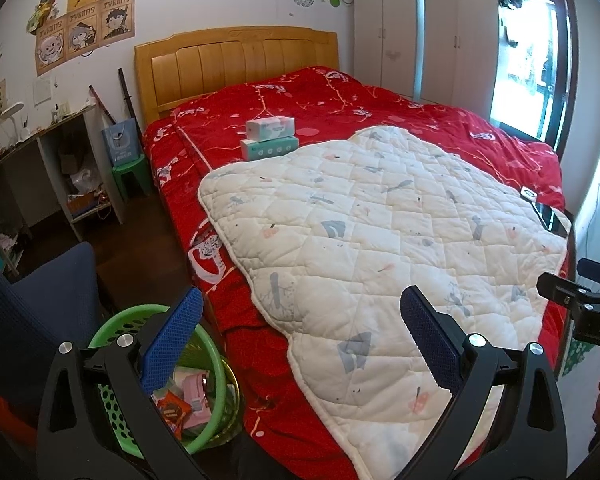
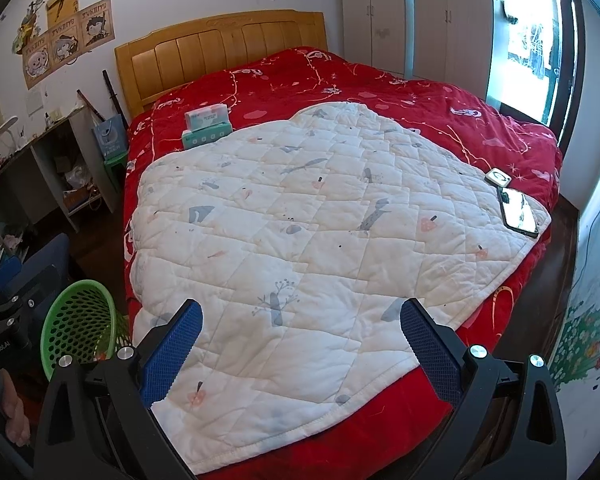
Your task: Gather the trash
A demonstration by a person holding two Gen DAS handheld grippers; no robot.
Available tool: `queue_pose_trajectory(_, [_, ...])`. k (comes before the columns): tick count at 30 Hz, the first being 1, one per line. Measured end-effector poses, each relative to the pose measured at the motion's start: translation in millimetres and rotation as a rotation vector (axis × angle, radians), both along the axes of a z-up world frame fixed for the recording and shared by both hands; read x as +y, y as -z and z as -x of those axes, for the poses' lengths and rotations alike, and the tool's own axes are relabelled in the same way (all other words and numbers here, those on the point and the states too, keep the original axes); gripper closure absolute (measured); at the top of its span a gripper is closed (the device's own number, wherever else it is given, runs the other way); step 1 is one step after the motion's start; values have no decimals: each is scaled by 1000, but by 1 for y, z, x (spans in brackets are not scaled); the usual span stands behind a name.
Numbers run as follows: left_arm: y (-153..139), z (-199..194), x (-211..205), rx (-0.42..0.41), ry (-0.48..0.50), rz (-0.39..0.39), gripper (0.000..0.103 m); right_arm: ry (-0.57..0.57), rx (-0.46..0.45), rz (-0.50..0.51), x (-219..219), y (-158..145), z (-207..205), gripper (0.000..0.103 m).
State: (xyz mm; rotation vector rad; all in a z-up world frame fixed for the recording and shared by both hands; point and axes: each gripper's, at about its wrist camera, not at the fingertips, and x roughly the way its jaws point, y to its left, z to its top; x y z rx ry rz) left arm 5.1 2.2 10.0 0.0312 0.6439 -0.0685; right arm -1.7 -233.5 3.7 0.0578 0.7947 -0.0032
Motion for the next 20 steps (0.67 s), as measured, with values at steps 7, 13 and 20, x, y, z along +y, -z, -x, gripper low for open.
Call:
queue_pose_trajectory(7, [0, -1, 2, -5, -8, -3, 5, -1, 0, -1, 0, 1, 0, 7])
queue_pose_trajectory(13, [2, -1, 0, -4, -9, -12, 5, 0, 5, -3, 3, 3, 0, 7])
queue_pose_trajectory(20, [4, -1, -1, 5, -4, -7, 5, 1, 8, -6, 4, 6, 0, 7])
